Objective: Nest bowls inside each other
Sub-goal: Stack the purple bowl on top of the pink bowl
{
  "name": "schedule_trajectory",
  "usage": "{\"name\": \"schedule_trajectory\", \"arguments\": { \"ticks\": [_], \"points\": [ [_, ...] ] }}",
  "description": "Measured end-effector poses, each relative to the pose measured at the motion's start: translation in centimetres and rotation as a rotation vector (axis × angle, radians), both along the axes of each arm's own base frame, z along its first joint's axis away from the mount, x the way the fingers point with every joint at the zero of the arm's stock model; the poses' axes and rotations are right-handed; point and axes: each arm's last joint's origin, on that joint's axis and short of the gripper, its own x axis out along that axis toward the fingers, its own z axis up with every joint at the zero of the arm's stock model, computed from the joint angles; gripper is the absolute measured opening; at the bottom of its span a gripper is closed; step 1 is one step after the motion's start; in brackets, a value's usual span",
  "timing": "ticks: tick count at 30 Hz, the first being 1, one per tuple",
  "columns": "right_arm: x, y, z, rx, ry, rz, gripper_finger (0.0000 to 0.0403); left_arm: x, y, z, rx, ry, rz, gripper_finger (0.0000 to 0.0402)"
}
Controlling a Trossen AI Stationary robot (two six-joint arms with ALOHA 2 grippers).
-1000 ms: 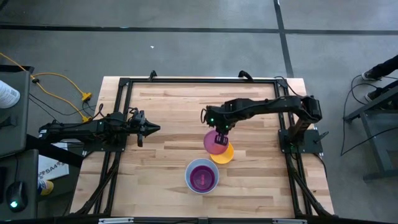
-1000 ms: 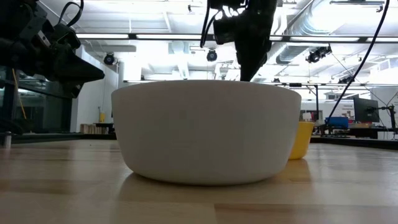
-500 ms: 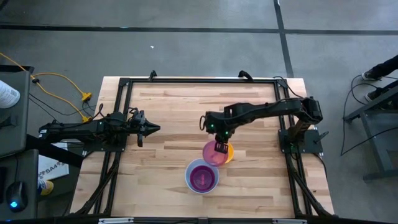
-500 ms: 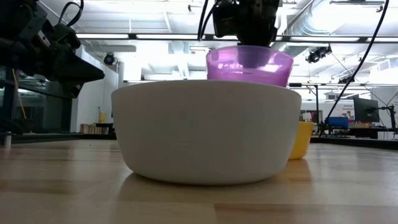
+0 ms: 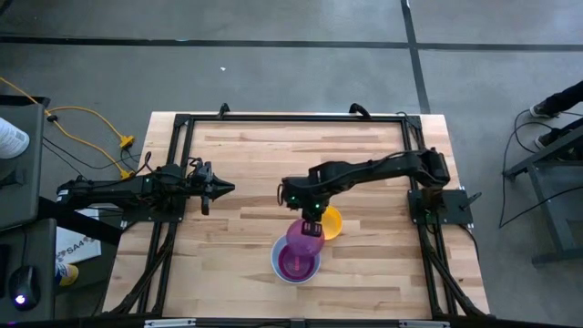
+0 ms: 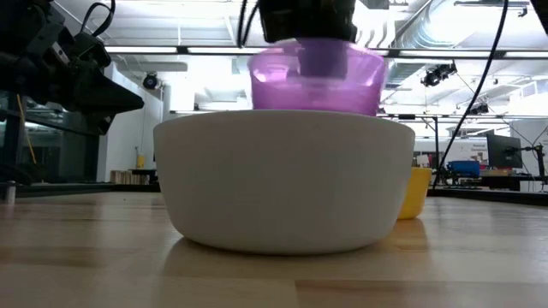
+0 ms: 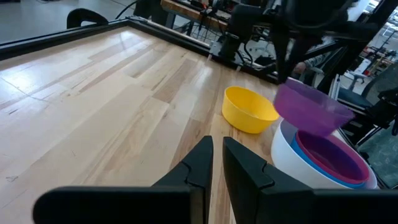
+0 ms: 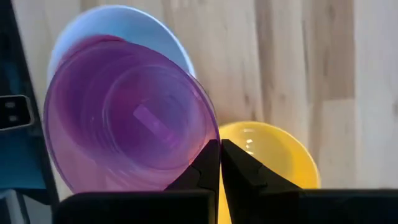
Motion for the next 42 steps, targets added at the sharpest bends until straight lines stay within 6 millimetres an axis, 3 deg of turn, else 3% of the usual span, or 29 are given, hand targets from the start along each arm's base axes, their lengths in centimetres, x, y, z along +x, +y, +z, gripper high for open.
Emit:
{"name": "schedule_trajectory", "arguments": {
  "ticks": [6, 16, 42],
  "points": [
    [1.1, 1.7, -0.4, 0.038, 0.011, 0.019, 0.0003, 0.0, 0.0, 0.0, 0.0, 0.0, 0.0, 0.0038],
    [1.3, 3.9, -1.1, 0.043, 0.03, -0.001, 0.0003, 0.0, 0.0, 0.0, 0.0, 0.0, 0.0, 0.0038],
    [3.2, 5.3, -4.1, 0.109, 0.011, 0.027, 0.0003, 0.0, 0.0, 0.0, 0.0, 0.0, 0.0, 0.0038]
  ]
}}
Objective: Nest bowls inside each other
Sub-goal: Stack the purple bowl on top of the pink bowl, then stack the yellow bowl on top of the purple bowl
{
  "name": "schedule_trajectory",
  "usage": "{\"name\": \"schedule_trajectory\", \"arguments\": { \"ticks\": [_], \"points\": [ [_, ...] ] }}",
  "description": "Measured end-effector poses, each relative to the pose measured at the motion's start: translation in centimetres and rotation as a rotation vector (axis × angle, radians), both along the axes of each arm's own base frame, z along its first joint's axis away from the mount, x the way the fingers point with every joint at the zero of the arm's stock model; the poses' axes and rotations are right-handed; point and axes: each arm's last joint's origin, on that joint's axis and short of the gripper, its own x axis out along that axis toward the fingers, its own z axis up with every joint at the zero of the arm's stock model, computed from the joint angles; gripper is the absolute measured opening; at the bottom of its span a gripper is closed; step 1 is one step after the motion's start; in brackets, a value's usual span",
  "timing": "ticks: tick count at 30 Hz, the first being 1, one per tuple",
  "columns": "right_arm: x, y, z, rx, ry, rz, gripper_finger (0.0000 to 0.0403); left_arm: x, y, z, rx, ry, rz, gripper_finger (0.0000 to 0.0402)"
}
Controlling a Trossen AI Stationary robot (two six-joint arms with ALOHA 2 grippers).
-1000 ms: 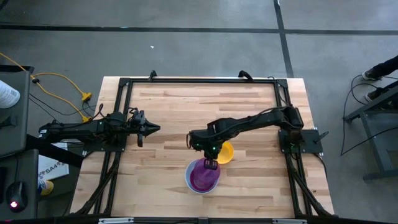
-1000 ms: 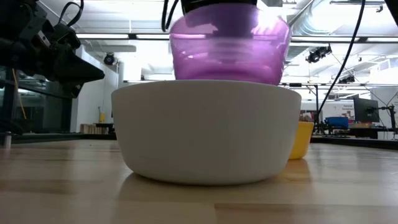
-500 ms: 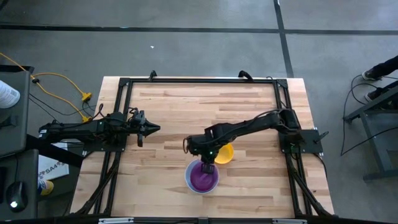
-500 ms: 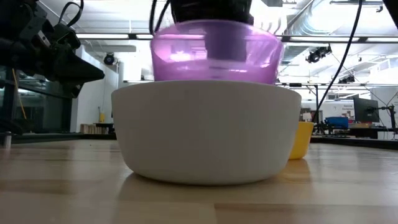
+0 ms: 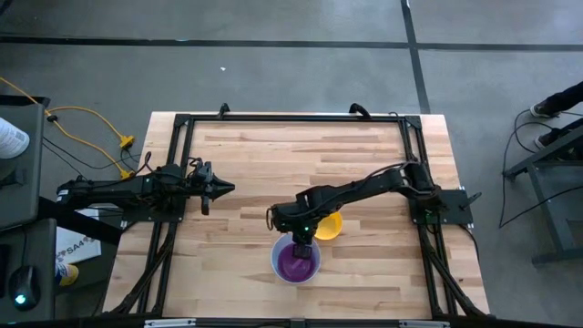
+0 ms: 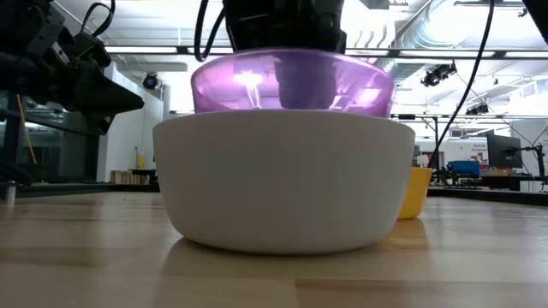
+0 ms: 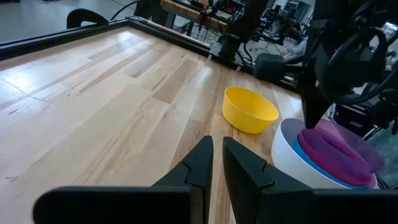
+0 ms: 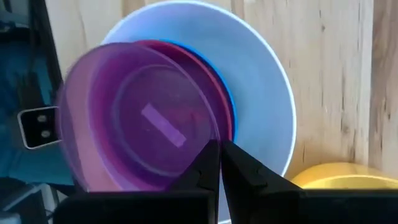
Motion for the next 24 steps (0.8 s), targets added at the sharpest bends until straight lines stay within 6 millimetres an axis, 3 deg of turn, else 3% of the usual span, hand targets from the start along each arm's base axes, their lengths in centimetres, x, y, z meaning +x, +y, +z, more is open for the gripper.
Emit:
{"name": "schedule_trajectory", "arguments": {
  "ticks": [24],
  "points": [
    [1.0, 1.0, -1.4, 0.018, -0.037, 0.005, 0.002, 0.0, 0.0, 0.0, 0.0, 0.0, 0.0, 0.0038]
  ]
}}
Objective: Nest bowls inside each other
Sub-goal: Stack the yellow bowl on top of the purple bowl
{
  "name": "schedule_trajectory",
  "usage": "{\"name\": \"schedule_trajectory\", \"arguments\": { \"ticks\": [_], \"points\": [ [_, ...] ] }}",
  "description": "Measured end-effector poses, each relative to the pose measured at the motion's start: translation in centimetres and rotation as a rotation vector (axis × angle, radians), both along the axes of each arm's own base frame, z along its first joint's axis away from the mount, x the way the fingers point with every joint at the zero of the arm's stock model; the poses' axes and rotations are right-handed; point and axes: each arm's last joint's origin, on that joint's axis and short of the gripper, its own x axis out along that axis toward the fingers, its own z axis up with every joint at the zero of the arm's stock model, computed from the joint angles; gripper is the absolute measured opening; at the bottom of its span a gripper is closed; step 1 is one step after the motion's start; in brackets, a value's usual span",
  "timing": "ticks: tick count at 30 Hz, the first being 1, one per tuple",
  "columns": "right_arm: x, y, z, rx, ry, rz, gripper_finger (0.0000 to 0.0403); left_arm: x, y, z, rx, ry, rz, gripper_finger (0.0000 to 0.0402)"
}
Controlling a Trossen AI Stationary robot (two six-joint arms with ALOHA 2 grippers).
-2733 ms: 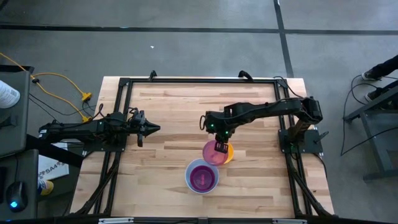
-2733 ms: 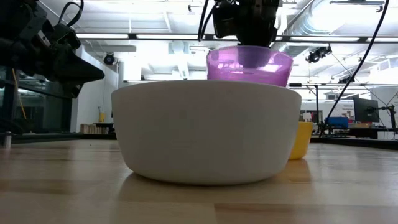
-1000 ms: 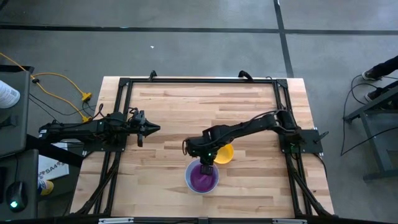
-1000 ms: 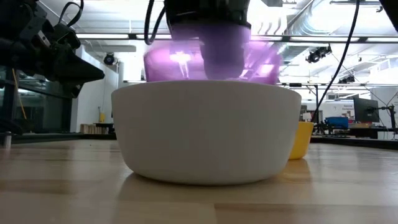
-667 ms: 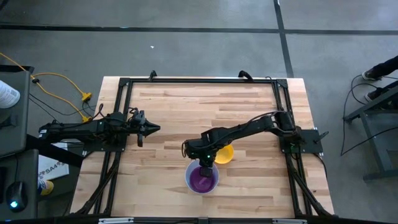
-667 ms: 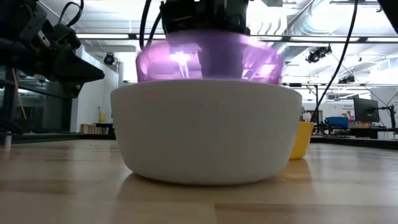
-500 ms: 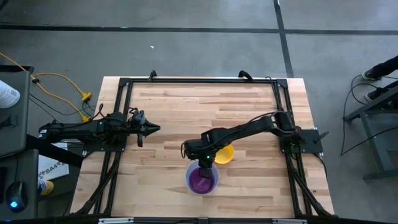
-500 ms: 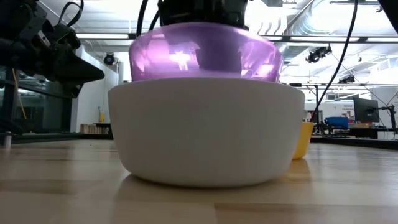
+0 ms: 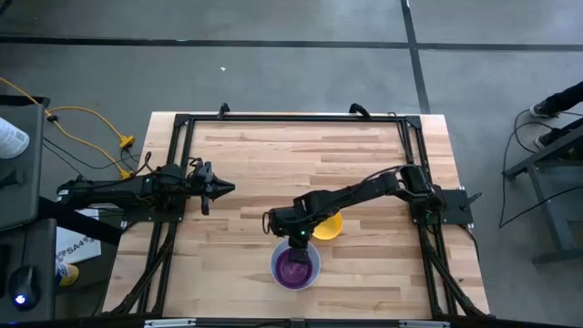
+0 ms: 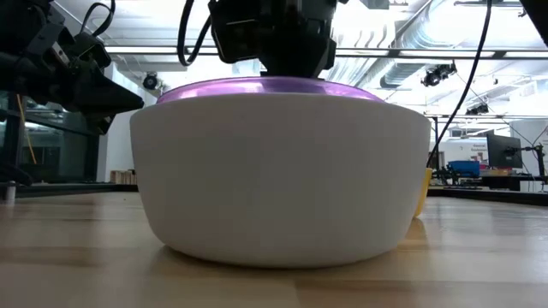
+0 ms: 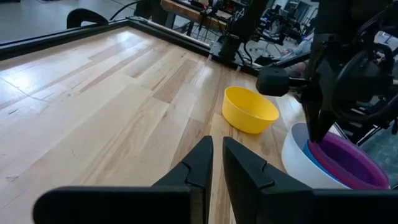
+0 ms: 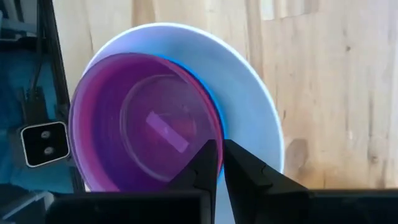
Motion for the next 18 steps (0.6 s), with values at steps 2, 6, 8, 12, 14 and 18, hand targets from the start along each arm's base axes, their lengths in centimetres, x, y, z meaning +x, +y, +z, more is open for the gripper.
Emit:
{"name": "schedule_trajectory", "arguments": {
  "ticks": [2, 6, 8, 12, 14, 18],
  "points": [
    [0.04, -0.04, 0.0, -0.008, -0.005, -0.004, 0.002, 0.0, 0.0, 0.01, 0.0, 0.0, 0.0, 0.0038],
    [0.12, -0.05, 0.02, -0.016, -0.016, -0.003, 0.002, 0.0, 0.0, 0.01, 0.0, 0.0, 0.0, 0.0038],
    [0.16, -0.04, 0.04, -0.015, -0.021, -0.002, 0.002, 0.0, 0.0, 0.01, 0.0, -0.001, 0.0, 0.0038],
    [0.18, -0.04, 0.05, -0.015, -0.023, -0.001, 0.0027, 0.0, 0.0, 0.0, 0.0, 0.0, 0.0, 0.0038],
    [0.26, -0.15, 0.06, -0.022, -0.034, 0.002, 0.0035, 0.0, 0.0, 0.01, 0.0, 0.0, 0.0, 0.0038],
    [0.43, -0.95, 0.24, -0.082, -0.059, -0.014, 0.0059, 0.0, 0.0, -0.01, 0.0, 0.0, 0.0, 0.0038]
  ]
}}
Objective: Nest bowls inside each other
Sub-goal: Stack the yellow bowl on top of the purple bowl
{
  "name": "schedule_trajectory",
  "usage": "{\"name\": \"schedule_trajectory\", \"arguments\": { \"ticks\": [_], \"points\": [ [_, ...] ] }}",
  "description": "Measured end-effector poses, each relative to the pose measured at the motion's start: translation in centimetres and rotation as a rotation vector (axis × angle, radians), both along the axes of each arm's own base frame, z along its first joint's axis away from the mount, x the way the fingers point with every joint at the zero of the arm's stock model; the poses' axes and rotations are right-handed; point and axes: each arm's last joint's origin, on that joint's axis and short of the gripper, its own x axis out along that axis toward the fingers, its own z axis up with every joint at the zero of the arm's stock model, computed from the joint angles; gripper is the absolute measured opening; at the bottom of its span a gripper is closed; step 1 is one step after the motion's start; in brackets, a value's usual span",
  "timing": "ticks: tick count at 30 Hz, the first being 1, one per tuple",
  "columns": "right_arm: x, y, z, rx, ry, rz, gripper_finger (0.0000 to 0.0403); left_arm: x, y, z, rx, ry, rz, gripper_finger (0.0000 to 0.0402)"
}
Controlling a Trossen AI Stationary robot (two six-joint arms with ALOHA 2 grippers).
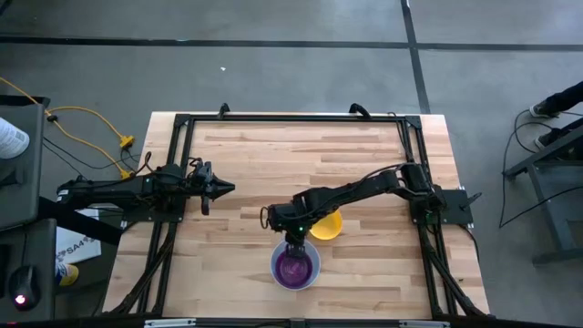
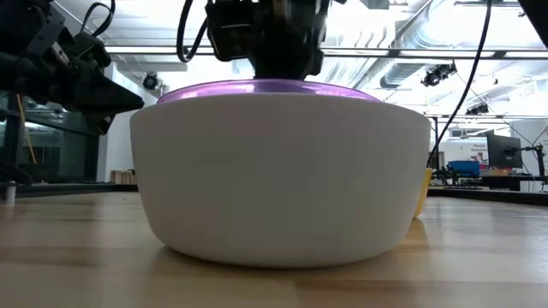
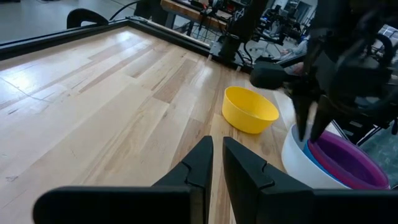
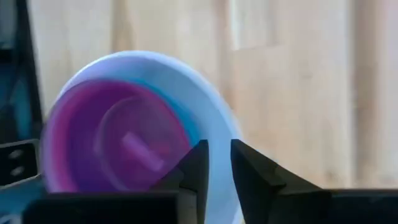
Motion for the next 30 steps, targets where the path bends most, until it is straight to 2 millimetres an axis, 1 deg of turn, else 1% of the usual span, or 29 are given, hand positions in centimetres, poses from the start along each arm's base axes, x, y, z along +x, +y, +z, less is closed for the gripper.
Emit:
{"name": "schedule_trajectory", "arguments": {
  "ticks": [5, 7, 10, 13, 16, 19, 21, 24, 30],
  "points": [
    [-0.4, -2.1, 1.2, -0.116, -0.009, -0.066, 0.0089, 0.0, 0.0, 0.0, 0.0, 0.0, 0.0, 0.0038],
    [-0.7, -3.1, 1.2, -0.177, 0.023, -0.107, 0.0098, 0.0, 0.0, 0.0, 0.0, 0.0, 0.0, 0.0038],
    [-1.7, -4.3, 1.7, -0.253, 0.104, -0.165, 0.0109, 0.0, 0.0, 0.0, 0.0, -0.001, 0.0, 0.0038],
    [-2.6, -4.9, 2.1, -0.31, 0.166, -0.202, 0.0116, 0.0, 0.0, 0.0, 0.0, 0.0, 0.0, 0.0038],
    [-3.4, -5.0, 2.3, -0.346, 0.216, -0.212, 0.0119, 0.0, 0.0, 0.0, 0.0, -0.001, 0.0, 0.0038],
    [-4.2, -5.1, 2.7, -0.347, 0.244, -0.22, 0.0118, 0.0, 0.0, 0.0, 0.0, -0.001, 0.0, 0.0038],
    [-4.7, -5.1, 2.5, -0.348, 0.262, -0.218, 0.0118, 0.0, 0.0, 0.0, 0.0, -0.001, 0.0, 0.0038],
    [-6.0, -5.0, 2.2, -0.356, 0.291, -0.21, 0.0119, 0.0, 0.0, 0.0, 0.0, 0.0, 0.0, 0.0038],
    [-8.6, -4.5, 1.9, -0.357, 0.278, -0.186, 0.0117, 0.0, 0.0, 0.0, 0.0, 0.0, 0.0, 0.0038]
  ]
}}
